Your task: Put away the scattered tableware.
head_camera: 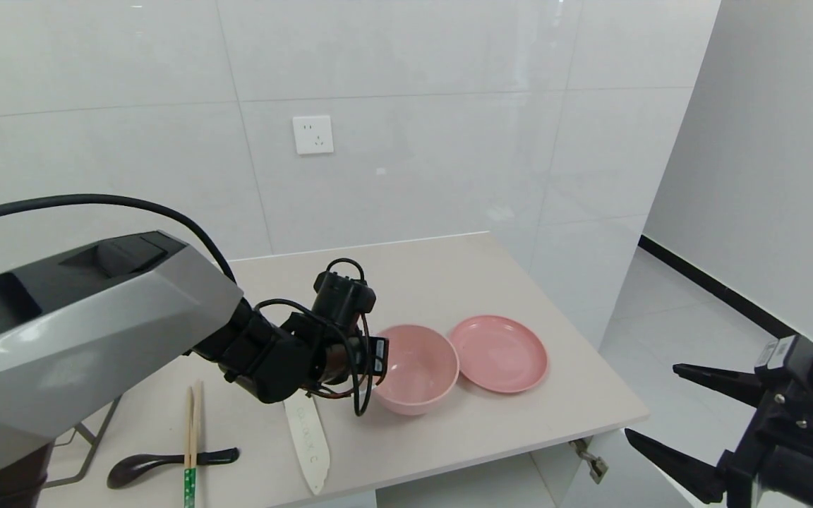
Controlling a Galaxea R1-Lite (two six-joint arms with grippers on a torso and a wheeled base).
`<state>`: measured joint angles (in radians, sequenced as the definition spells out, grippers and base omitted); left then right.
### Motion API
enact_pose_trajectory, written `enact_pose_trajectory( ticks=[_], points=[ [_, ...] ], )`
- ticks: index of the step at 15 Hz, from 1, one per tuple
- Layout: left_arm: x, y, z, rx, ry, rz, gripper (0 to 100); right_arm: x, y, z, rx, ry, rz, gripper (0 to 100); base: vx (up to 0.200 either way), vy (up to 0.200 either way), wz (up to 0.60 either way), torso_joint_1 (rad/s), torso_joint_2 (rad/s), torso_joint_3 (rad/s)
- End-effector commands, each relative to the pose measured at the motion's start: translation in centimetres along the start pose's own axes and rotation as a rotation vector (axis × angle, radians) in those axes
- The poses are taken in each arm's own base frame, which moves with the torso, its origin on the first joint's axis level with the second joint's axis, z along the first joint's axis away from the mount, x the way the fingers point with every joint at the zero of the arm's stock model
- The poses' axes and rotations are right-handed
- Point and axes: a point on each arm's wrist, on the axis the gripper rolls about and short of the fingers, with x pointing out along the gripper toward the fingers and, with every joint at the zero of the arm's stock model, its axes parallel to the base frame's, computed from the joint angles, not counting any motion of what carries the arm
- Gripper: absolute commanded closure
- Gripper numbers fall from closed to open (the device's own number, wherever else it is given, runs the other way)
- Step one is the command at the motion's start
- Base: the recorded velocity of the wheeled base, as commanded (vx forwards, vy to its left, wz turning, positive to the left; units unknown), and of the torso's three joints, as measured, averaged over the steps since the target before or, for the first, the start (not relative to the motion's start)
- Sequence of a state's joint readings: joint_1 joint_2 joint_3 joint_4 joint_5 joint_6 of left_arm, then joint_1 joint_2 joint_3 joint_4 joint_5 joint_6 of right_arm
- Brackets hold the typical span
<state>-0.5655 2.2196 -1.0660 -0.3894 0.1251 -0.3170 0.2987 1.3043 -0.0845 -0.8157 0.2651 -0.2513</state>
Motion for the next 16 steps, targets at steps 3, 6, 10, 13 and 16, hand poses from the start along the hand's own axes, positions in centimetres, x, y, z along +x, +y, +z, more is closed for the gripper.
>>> enact_pose_trajectory(
  ticks=[3, 6, 10, 13, 16],
  points=[
    [-3.0, -0.2, 2.3, -0.012, -0.087, -0.027, 100, 0.1, -0.1, 0.0, 0.004, 0.002, -0.005, 0, 0.0, 0.0, 0.0, 0.0, 0.0, 0.0],
    [-4.4, 0.0, 2.6, -0.015, -0.105, -0.031, 100, 0.2, -0.2, 0.1, 0.005, 0.006, -0.004, 0, 0.0, 0.0, 0.0, 0.0, 0.0, 0.0],
    [-6.8, 0.3, 2.5, -0.014, -0.125, -0.037, 100, 0.7, -0.3, 0.1, 0.01, 0.017, -0.002, 0, 0.0, 0.0, 0.0, 0.0, 0.0, 0.0],
    [-11.3, 0.9, 2.2, -0.021, -0.173, -0.055, 100, 3.3, -1.7, 0.3, 0.037, 0.077, -0.014, 0, 0.0, 0.0, 0.0, 0.0, 0.0, 0.0],
    [-14.4, 2.1, -0.1, -0.018, -0.158, -0.052, 100, 6.0, -3.0, 0.9, 0.052, 0.094, -0.019, 0, 0.0, 0.0, 0.0, 0.0, 0.0, 0.0]
  ],
)
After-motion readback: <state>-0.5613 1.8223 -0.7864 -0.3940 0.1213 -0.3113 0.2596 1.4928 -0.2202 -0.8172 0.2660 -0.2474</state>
